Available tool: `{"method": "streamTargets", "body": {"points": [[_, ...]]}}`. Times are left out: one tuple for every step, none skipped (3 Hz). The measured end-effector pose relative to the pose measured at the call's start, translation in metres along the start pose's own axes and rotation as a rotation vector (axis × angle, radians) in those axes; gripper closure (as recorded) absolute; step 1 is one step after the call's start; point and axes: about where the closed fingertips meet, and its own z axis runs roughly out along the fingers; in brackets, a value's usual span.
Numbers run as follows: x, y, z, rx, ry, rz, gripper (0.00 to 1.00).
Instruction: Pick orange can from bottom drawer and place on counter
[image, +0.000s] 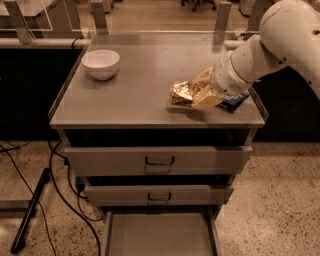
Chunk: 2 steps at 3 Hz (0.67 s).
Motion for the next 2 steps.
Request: {"method": "streamTargets", "body": {"points": [[-0.004,-0.011,0.023,-0.015,-0.037,0.013,1.00],[-0.006,-0.017,0.045,-0.034,-0.071,0.033,1.00]]}}
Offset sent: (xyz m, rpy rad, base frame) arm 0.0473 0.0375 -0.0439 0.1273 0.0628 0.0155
